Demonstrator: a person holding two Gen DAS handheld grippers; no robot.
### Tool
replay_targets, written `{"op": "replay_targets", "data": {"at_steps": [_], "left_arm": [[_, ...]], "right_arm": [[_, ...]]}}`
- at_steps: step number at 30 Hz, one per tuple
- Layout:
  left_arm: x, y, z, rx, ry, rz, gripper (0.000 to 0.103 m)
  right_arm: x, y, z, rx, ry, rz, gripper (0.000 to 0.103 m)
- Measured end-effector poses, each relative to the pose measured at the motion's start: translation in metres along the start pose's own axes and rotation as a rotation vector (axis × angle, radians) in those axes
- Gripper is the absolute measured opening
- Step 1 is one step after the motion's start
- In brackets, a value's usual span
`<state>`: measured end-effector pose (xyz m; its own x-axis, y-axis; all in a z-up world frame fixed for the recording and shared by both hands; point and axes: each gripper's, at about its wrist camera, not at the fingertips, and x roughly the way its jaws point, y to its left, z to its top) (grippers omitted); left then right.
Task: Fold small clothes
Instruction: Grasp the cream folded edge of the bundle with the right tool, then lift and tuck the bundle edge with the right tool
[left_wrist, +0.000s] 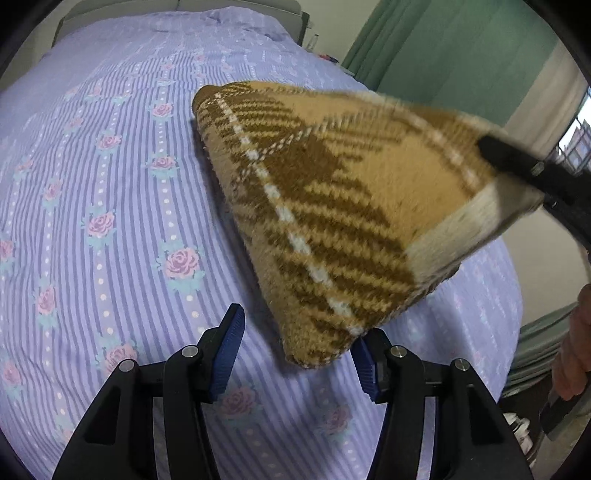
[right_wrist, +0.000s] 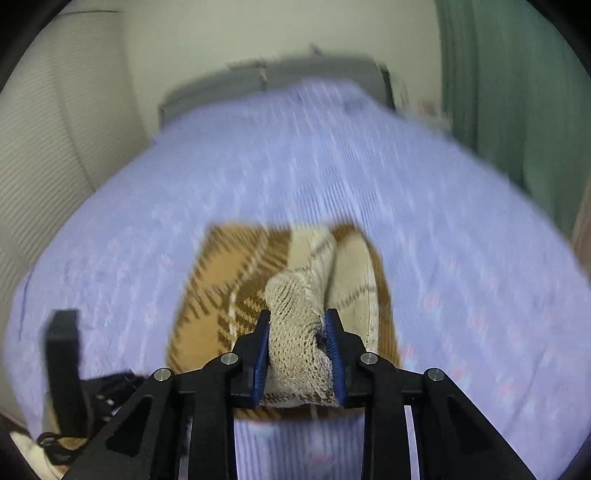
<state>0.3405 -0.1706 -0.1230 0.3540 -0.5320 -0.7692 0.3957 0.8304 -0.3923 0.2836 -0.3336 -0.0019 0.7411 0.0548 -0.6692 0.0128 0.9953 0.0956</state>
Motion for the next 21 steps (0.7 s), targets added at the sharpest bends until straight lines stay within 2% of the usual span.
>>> {"op": "replay_targets", "data": {"at_steps": [3,6,12,17,21], "left_arm": [[-0.003,0.007,0.002,-0.074,0.003,-0.019,0.057],[-0.003,0.008,0.0,-0.104,0.009,-0.015,0.057],[0.004,-0.001,-0.005,-0.1,0.022,0.021,0.057],[0.011,0.007,-0.004,-0.12,0.049,0.011,0.058],[0.013,0.007,-0.008,-0.108,0.06,0.036,0.059]], "right_arm": [[-0.012,0.007,0.008,-0.109,-0.08,-0.017,0.027],[0.001,-0.002,-0.001,-0.177,-0.063,-0.067,0.026],[0.016,-0.045,-0.033,-0.064,-0.018,-0.068,0.026],[0.027,-0.047,-0.053,-0.067,-0.017,-0.09,0.026],[0.039,-0.051,-0.066,-0.06,0.008,-0.081,0.027]]}}
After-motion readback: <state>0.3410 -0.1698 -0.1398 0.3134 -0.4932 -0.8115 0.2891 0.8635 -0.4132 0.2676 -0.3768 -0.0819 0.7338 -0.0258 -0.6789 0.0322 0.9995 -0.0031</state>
